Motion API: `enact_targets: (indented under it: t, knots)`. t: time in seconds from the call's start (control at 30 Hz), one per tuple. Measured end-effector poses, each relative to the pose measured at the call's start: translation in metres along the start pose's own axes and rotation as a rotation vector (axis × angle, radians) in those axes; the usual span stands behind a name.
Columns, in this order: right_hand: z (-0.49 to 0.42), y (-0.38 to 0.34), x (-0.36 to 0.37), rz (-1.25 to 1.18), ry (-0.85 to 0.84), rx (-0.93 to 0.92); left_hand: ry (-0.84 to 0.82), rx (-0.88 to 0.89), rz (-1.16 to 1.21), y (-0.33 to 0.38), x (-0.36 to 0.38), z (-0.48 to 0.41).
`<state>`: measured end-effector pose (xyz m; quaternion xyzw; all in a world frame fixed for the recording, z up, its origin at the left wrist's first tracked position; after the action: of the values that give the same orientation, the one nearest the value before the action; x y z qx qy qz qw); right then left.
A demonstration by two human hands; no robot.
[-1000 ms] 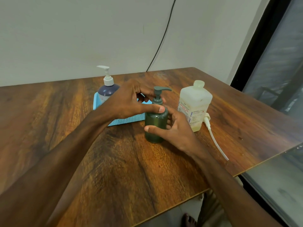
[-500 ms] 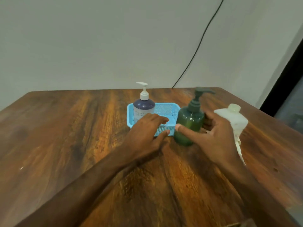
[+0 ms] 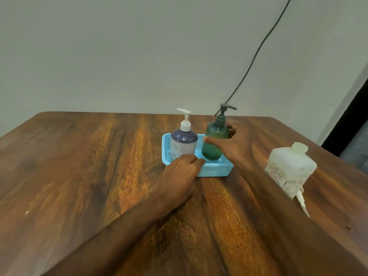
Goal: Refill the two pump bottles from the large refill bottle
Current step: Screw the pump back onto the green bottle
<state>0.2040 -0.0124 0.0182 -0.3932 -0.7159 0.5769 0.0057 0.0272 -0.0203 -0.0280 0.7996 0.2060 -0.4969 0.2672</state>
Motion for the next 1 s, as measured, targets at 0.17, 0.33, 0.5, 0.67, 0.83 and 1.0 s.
enact_targets:
  t: [0.17, 0.33, 0.5, 0.67, 0.83, 1.0]
  knots:
    - [-0.004, 0.021, 0.011, 0.089, -0.026, 0.013, -0.022, 0.014, -0.031, -0.002, 0.003, 0.000]
    - [-0.004, 0.021, 0.012, 0.144, -0.038, -0.006, -0.001, 0.019, -0.034, -0.002, 0.004, 0.000]
    - [-0.002, 0.023, 0.012, 0.173, -0.049, 0.018, 0.015, 0.031, -0.038, -0.005, 0.006, 0.001]
    - [0.022, 0.010, 0.000, 0.204, 0.007, 0.016, 0.135, 0.108, -0.043, -0.008, 0.000, 0.008]
    - [0.069, -0.020, -0.013, 0.056, 0.079, -0.174, 0.432, 0.160, 0.004, -0.021, -0.015, 0.012]
    - [0.063, -0.038, 0.010, -0.004, -0.101, -0.124, 0.225, -0.257, 0.328, -0.049, 0.003, 0.013]
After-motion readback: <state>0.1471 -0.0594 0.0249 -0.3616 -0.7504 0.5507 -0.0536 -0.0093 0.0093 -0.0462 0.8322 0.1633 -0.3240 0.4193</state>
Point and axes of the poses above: each hand's wrist, its own z-axis away from the middle knuckle, its own x-axis out of the palm, y = z × x, the point moved 2 cm from there along -z, towards the middle knuckle, and after that the axes turned 5 degrees about -y, right-handed, at the moved point
